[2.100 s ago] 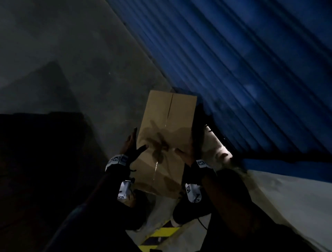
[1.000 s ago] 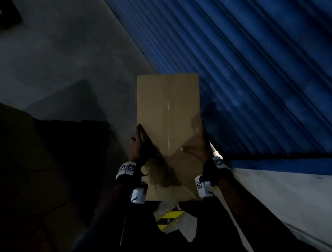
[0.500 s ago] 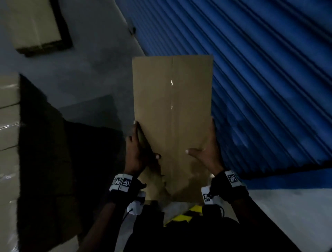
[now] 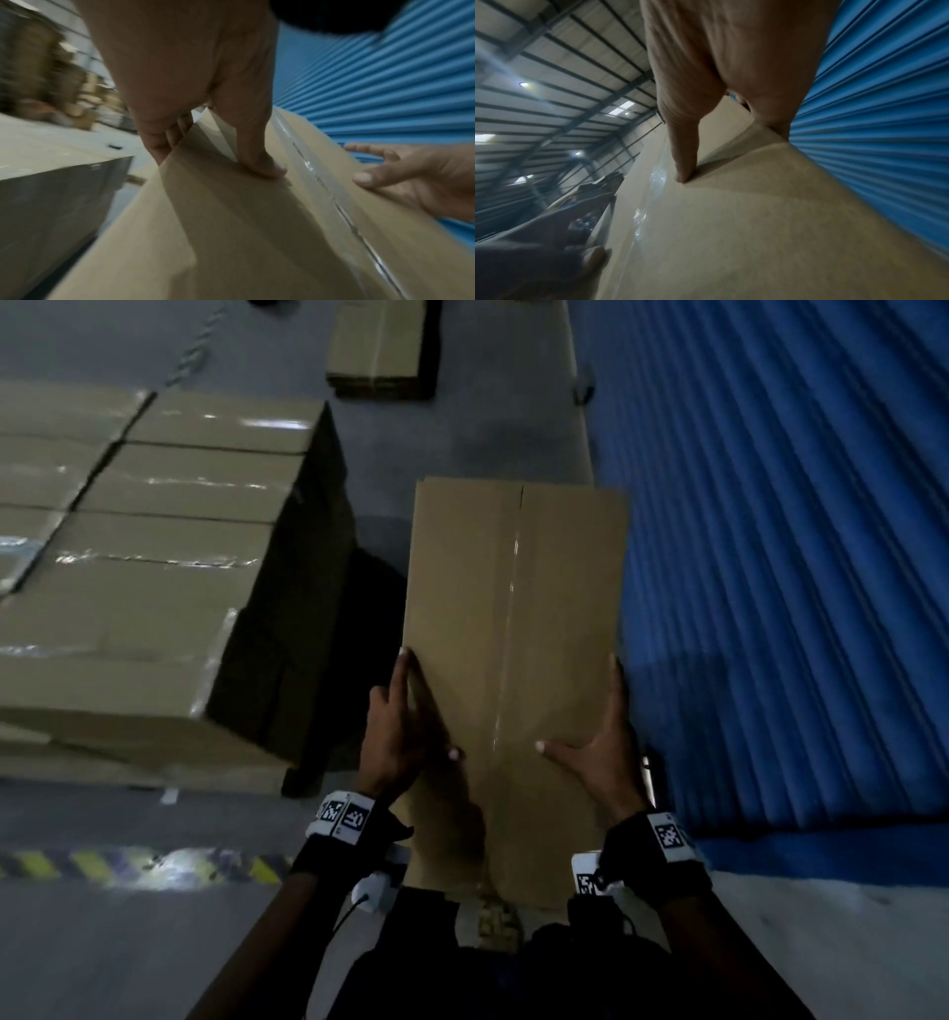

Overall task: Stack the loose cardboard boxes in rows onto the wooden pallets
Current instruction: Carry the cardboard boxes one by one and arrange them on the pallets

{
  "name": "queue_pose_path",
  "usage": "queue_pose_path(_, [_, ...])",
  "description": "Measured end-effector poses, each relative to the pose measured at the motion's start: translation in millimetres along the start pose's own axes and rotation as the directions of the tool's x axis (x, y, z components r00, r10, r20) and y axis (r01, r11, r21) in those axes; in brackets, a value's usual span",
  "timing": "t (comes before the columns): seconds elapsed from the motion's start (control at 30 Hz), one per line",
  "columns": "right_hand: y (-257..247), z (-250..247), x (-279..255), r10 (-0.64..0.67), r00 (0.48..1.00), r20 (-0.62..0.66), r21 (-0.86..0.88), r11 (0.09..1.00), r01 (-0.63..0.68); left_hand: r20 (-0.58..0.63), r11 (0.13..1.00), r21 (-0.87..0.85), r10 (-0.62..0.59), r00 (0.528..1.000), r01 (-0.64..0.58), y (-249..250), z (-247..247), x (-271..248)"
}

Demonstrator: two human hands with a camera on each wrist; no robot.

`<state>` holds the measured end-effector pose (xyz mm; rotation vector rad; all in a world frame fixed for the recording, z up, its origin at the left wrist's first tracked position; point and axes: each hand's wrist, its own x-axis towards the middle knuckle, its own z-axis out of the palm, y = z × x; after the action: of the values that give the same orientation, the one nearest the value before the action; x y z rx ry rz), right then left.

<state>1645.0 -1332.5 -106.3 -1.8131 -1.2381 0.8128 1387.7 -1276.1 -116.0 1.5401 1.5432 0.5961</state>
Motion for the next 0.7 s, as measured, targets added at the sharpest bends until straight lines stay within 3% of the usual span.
queue_pose_path(0.27, [-37,59,-90,-0.036,0.996,0.078,-0.032,0.999,0.039,-0.034,0.999,-0.030,-0.016,0.999,0.015,-68,-69,-93])
queue_pose_path(0.47, [-104,156,-165,-0.123,0.977,0.173,-0.016,0.992,0.128,-0.187,0.990,-0.140,-0.037,0.982,0.010,-144,-163,-186])
queue_pose_path(0.6, [-166,240,-217,-0.218,0.931,0.294,0.028,0.975,0.219,-0.337,0.983,-0.184,-0.090,0.937,0.028,-209,-241,-257])
queue_pose_path(0.7, [-212,311,-252,-0.289,0.855,0.430,0.111,0.957,0.268,-0.443,0.974,-0.215,-0.164,0.882,0.073,-261,-301,-309])
